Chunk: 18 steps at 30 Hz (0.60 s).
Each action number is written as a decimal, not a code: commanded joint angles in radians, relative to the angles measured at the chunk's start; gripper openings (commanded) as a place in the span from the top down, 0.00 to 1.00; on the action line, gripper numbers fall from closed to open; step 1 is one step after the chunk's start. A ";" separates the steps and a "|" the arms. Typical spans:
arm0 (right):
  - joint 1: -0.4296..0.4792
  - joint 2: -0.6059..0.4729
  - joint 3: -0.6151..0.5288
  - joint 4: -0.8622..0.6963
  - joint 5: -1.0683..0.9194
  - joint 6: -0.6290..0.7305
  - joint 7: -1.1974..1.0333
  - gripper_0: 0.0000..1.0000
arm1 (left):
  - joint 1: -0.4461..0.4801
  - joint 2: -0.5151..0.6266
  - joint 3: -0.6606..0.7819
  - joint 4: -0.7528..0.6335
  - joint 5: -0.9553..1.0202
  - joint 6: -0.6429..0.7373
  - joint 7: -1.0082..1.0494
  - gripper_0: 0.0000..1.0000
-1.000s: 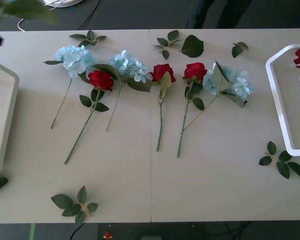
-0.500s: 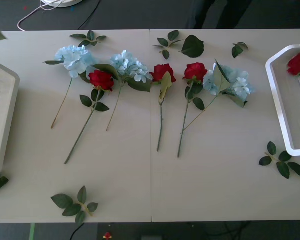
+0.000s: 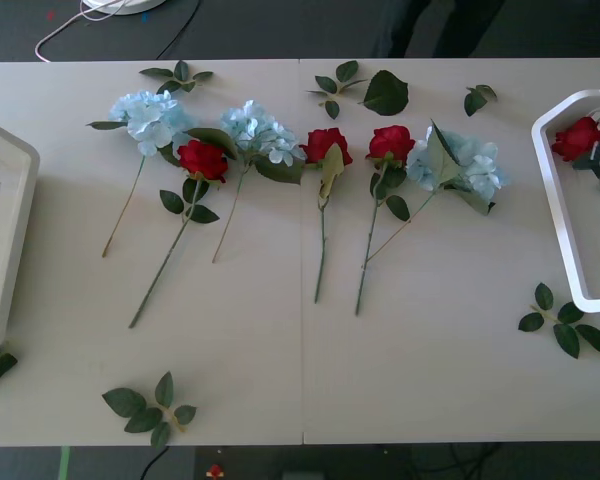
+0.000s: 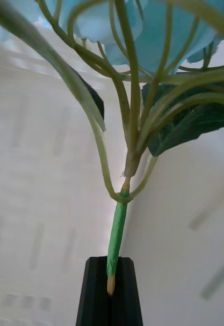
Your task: Place the red flowers into the right box and the blue flowers into the left box. If a person shows an open palm, hand one flower to the person first, then continue sorting.
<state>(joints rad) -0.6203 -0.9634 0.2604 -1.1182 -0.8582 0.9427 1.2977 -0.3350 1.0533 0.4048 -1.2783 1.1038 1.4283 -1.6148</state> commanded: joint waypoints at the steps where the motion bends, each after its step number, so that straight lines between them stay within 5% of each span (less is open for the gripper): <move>1: 0.119 -0.080 -0.133 -0.187 -0.091 0.064 -0.021 0.00 | 0.099 0.045 -0.034 -0.019 -0.021 -0.138 -0.057 1.00; 11: 0.393 -0.078 -0.234 -0.578 -0.255 0.065 -0.271 0.00 | 0.237 0.002 -0.057 -0.016 -0.113 -0.362 -0.062 1.00; 18: 0.379 -0.040 -0.155 -0.669 -0.286 0.065 -0.505 0.00 | 0.238 -0.056 -0.096 0.065 -0.187 -0.542 -0.068 1.00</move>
<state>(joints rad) -0.2102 -0.9945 0.0564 -1.7514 -1.1414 1.0178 0.8961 -0.1026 1.0171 0.3387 -1.2507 0.9367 0.9583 -1.6149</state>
